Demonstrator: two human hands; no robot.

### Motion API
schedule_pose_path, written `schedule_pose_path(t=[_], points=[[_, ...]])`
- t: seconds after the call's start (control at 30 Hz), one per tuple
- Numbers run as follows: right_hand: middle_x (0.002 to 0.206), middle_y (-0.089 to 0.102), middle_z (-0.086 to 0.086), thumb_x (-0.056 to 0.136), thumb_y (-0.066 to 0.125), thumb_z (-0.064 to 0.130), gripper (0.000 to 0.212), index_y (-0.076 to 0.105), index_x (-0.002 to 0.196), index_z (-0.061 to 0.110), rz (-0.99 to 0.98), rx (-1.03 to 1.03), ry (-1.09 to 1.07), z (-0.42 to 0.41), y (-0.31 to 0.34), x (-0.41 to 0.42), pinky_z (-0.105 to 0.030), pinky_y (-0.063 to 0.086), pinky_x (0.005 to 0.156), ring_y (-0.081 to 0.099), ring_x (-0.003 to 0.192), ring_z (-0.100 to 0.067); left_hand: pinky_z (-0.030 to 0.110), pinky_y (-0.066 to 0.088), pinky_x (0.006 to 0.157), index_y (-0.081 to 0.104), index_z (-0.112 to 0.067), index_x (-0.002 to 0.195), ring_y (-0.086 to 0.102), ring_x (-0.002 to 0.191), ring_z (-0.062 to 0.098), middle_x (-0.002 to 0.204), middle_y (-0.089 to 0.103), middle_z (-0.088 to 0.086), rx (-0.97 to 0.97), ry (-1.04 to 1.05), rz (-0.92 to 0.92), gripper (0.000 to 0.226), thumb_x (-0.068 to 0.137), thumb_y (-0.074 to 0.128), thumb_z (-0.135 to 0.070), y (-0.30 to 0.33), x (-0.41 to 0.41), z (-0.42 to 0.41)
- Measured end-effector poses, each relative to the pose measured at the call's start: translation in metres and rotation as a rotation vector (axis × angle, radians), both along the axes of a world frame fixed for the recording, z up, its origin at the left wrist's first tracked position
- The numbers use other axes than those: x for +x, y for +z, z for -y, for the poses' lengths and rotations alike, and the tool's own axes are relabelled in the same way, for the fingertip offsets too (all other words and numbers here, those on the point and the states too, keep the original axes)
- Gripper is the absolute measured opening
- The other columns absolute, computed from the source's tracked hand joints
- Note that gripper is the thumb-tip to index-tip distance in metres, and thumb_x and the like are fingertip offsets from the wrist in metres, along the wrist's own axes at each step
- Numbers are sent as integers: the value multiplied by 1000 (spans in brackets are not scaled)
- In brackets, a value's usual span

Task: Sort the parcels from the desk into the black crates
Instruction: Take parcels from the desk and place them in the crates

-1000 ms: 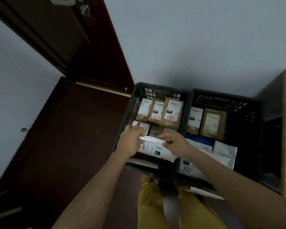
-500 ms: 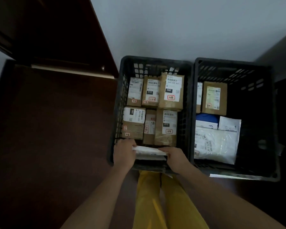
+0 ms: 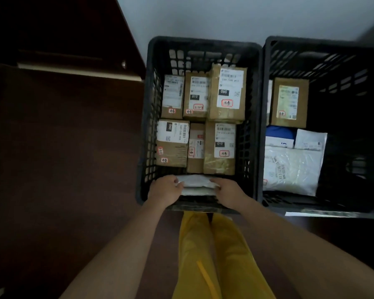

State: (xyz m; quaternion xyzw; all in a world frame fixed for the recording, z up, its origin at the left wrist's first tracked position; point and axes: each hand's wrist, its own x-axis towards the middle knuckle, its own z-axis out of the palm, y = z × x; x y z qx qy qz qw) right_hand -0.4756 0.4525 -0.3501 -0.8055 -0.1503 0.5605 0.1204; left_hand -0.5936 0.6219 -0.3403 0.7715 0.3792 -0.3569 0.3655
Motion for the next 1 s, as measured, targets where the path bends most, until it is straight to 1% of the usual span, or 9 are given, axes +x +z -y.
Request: schedule_pose_path(t=[0.07,0.13,0.2,0.3,0.4,0.53,0.67,0.83,1.0], points=[[148,45,-12,105,42,16,47,35,151,14,54,46,57,0,23,5,-36,46,103,50,127,-31,34,47,93,56,-14,130,57,111,23,125,61,6,14,-20,36,39,101,46,-38,19,8,2],[148,44,-12,103,46,21,50,35,150,16,137,103,126,1,45,11,-38,40,109,42,134,-31,35,45,100,52,-13,136,54,119,24,134,57,7,16,-15,110,42,101,47,-35,40,19,5],[159,28,-10,100,51,27,61,24,155,24,251,130,204,4,70,18,-46,27,118,21,147,-33,38,42,105,48,-13,139,49,126,25,140,53,9,63,-48,183,45,100,48,-36,64,32,10],[166,-9,-1,99,52,36,77,0,156,41,417,118,222,16,115,30,-54,-1,120,-13,151,-29,49,17,120,17,-20,156,15,148,30,163,13,8,210,-190,207,66,101,45,-43,101,57,24],[161,-27,1,98,52,45,86,-15,152,47,577,75,227,37,154,45,-58,-10,117,-25,148,-30,54,0,119,-6,-25,157,-11,150,32,163,-18,5,300,-277,230,78,101,41,-49,138,86,43],[156,-38,0,97,49,54,92,-28,147,46,726,7,195,79,197,73,-63,-13,114,-30,145,-34,57,-6,117,-14,-31,155,-20,148,33,160,-29,1,419,-400,343,82,99,41,-55,182,123,75],[151,-41,1,97,47,57,90,-26,148,44,845,-17,117,139,235,100,-65,-10,115,-28,146,-36,58,-7,117,-20,-34,153,-23,148,33,158,-33,1,485,-517,440,82,99,37,-58,218,160,122],[161,-28,-2,96,50,54,90,-23,150,45,950,14,-33,232,272,127,-65,-7,114,-25,147,-34,59,-2,118,-17,-34,153,-19,149,33,159,-31,0,548,-596,525,81,98,37,-59,260,200,209],[162,-26,-3,97,48,55,88,-20,151,44,989,1,-133,347,301,154,-66,-5,115,-21,148,-35,58,-2,118,-14,-34,155,-17,149,32,161,-27,0,538,-652,590,78,99,36,-57,284,230,325]])
